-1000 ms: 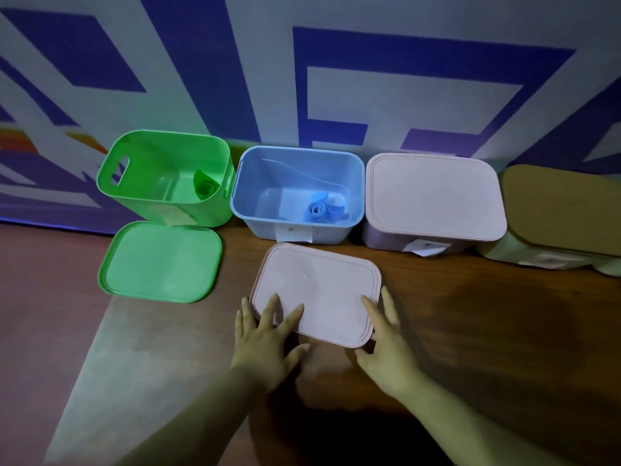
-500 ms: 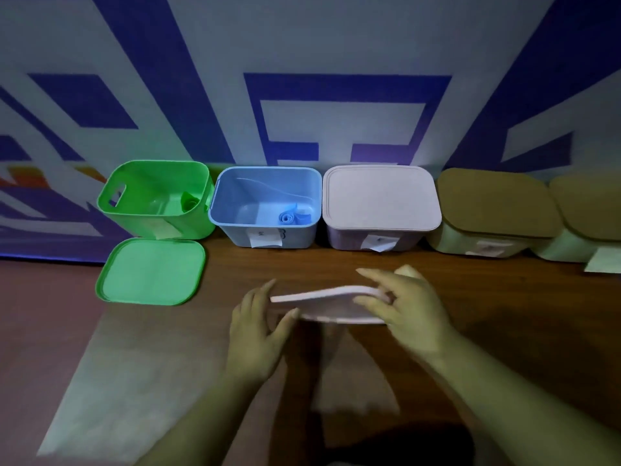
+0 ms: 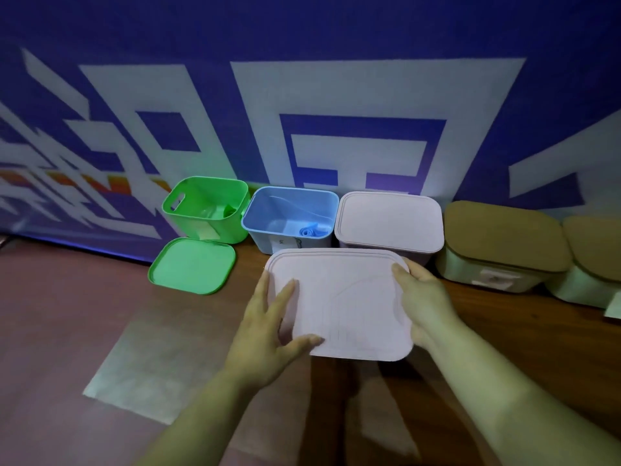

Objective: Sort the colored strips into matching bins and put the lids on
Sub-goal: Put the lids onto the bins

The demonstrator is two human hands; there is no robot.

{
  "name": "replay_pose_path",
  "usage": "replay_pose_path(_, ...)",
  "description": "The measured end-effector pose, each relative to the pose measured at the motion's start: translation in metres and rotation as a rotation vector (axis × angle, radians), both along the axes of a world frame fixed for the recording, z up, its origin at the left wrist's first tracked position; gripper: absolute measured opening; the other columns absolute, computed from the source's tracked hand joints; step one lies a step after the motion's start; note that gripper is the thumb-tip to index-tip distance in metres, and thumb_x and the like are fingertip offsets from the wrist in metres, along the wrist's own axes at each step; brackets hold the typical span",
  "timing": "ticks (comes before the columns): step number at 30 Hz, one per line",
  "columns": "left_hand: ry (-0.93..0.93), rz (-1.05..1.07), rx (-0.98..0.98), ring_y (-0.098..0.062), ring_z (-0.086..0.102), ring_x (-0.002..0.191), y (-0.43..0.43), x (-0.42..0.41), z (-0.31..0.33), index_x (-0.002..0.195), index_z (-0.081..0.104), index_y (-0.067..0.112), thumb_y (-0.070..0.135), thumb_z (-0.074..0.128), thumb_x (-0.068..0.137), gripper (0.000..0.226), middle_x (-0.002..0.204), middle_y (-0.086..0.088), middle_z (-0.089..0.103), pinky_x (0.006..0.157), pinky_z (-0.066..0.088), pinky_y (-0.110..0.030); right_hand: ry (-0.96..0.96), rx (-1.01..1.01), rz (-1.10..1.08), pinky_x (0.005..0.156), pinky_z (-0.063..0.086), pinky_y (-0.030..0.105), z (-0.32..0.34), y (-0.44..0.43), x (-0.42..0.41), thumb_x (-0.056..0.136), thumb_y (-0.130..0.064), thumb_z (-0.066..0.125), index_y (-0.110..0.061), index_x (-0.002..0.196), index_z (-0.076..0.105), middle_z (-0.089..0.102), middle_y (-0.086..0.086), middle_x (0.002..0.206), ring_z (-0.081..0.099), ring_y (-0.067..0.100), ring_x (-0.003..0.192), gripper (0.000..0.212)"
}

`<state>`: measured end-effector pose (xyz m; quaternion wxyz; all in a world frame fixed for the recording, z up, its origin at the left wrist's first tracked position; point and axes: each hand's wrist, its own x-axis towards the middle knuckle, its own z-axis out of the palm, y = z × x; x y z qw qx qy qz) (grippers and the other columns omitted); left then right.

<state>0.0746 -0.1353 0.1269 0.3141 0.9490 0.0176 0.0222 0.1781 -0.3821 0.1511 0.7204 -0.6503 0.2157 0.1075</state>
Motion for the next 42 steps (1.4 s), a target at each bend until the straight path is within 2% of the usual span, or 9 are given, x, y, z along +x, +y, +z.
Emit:
replay_pose_path(5,0.005,-0.174,0.321,-0.031,0.01,0.15,0.038,0.009,0.009,0.148,0.02,0.057,0.095,0.044,0.065,0.094,0.165,0.009,0.001,0.12,0.019,-0.048,0.001,0.024,-0.031,0.091,0.054,0.042,0.008,0.03,0.015,0.098,-0.01,0.055,-0.019,0.123,0.063,0.068,0.005,0.118,0.066,0.027,0.103,0.028)
replay_pose_path(9,0.037,-0.157,0.401,-0.033,0.011,0.148,0.076,0.034,0.016,0.148,0.02,0.055,0.099,0.031,0.063,0.096,0.165,0.009,0.008,0.12,0.017,-0.048,-0.041,-0.043,-0.038,0.082,0.053,0.034,0.011,0.069,0.032,0.096,-0.004,0.053,-0.021,0.133,0.053,0.062,0.006,0.122,0.063,0.023,0.097,0.04)
replay_pose_path(11,0.052,-0.155,0.389,-0.034,0.013,0.148,0.097,0.049,0.016,0.148,0.021,0.054,0.098,0.03,0.064,0.095,0.165,0.008,0.012,0.119,0.022,-0.049,-0.106,-0.224,0.037,0.078,0.052,0.028,0.011,0.09,0.039,0.094,-0.005,0.054,-0.025,0.139,0.045,0.058,0.003,0.125,0.06,0.02,0.103,0.05)
replay_pose_path(14,0.05,-0.16,0.404,-0.036,0.021,0.146,0.129,0.075,0.013,0.149,0.024,0.05,0.097,0.029,0.066,0.096,0.164,0.005,0.017,0.117,0.027,-0.05,-0.249,-0.627,0.256,0.109,0.035,0.027,0.009,0.119,0.045,0.09,-0.012,0.062,-0.027,0.142,0.042,0.04,0.001,0.145,0.043,0.021,0.133,0.058)
replay_pose_path(16,0.037,-0.17,0.42,-0.036,0.025,0.144,0.15,0.096,0.011,0.15,0.026,0.047,0.097,0.025,0.067,0.097,0.164,0.003,0.02,0.116,0.028,-0.049,-0.288,-0.771,0.424,0.113,0.02,0.023,0.008,0.137,0.048,0.092,-0.021,0.063,-0.03,0.146,0.038,0.017,-0.006,0.16,0.025,0.018,0.146,0.06)
replay_pose_path(20,0.026,-0.246,0.421,-0.035,0.022,0.145,0.178,0.136,0.005,0.151,0.024,0.047,0.097,0.026,0.067,0.098,0.164,0.002,0.019,0.119,0.022,-0.047,-0.209,-0.917,0.59,0.117,0.019,0.03,0.011,0.156,0.058,0.095,-0.035,0.06,-0.04,0.152,0.022,-0.02,-0.016,0.161,0.009,0.015,0.151,0.069)
replay_pose_path(23,0.051,-0.284,0.397,-0.032,0.018,0.147,0.192,0.167,-0.001,0.151,0.021,0.048,0.097,0.028,0.066,0.098,0.164,0.003,0.016,0.12,0.019,-0.046,-0.202,-0.923,0.652,0.118,0.017,0.031,0.012,0.164,0.073,0.09,-0.044,0.065,-0.044,0.151,0.02,-0.019,-0.017,0.162,0.008,0.013,0.152,0.076)
replay_pose_path(28,0.065,-0.313,0.363,-0.033,0.02,0.148,0.202,0.215,-0.016,0.151,0.023,0.047,0.099,0.026,0.062,0.103,0.163,-0.002,0.021,0.121,0.018,-0.048,-0.165,-0.986,0.8,0.12,0.015,0.034,0.005,0.165,0.107,0.063,-0.074,0.072,-0.052,0.15,0.002,-0.027,-0.021,0.158,-0.006,0.008,0.151,0.114)
replay_pose_path(42,0.14,-0.285,0.517,-0.042,0.008,0.149,0.178,0.271,-0.057,0.153,0.009,0.042,0.09,0.029,0.073,0.096,0.164,-0.006,0.01,0.119,0.007,-0.058,-0.242,-1.333,0.973,0.121,-0.005,0.035,-0.043,0.146,0.184,0.072,-0.084,0.049,-0.046,0.152,-0.007,-0.031,-0.006,0.16,-0.025,0.017,0.149,0.105)
